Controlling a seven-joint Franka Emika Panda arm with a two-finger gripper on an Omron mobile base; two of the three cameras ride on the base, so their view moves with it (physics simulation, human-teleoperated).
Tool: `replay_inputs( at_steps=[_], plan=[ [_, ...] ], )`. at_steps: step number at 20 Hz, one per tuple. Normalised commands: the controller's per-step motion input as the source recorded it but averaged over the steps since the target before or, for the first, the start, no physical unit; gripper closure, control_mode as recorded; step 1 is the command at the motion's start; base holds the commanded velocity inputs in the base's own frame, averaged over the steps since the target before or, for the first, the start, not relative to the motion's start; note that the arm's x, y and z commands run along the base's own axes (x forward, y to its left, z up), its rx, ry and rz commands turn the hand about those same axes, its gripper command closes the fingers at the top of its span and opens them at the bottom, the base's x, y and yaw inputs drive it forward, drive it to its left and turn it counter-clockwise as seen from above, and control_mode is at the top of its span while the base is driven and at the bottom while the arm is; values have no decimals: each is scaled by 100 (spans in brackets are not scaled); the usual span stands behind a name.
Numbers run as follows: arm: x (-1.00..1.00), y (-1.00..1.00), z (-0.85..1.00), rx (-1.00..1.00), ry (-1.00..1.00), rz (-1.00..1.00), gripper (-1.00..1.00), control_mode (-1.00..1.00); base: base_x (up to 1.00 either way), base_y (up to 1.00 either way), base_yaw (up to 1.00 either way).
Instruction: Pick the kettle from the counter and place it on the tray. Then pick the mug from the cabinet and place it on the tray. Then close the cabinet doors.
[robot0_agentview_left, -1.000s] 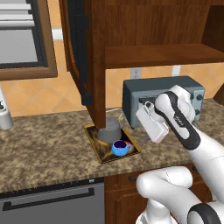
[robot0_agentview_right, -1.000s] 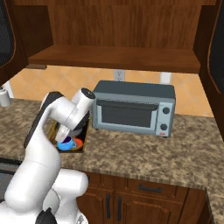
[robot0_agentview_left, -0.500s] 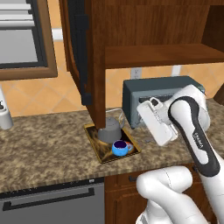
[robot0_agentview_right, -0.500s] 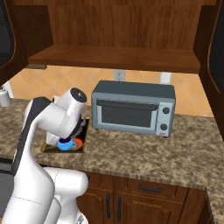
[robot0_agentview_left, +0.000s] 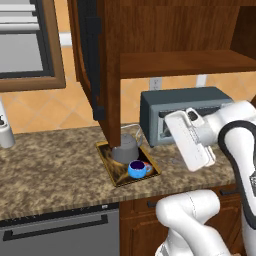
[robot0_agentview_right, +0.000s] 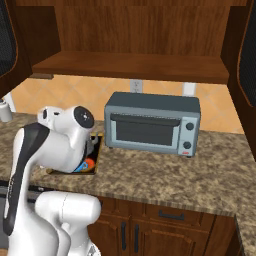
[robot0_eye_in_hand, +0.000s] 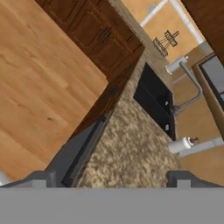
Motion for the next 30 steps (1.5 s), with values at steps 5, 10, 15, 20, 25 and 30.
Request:
replay_inputs(
  at_steps=[5, 10, 15, 20, 25, 30],
  plan=[
    [-45, 14, 56, 0, -21, 8, -100, -100, 0, 0, 0],
    [-40, 27, 53, 1, -22, 7, -100, -100, 0, 0, 0],
    [-55, 32, 41, 0, -29, 11, -100, -100, 0, 0, 0],
    [-71, 36, 30, 0, -39, 6, -100, -100, 0, 0, 0],
    [-59, 37, 29, 0, -27, 0, -100, -100, 0, 0, 0],
    [-52, 37, 14, 1, -6, -2, -100, -100, 0, 0, 0]
  ],
)
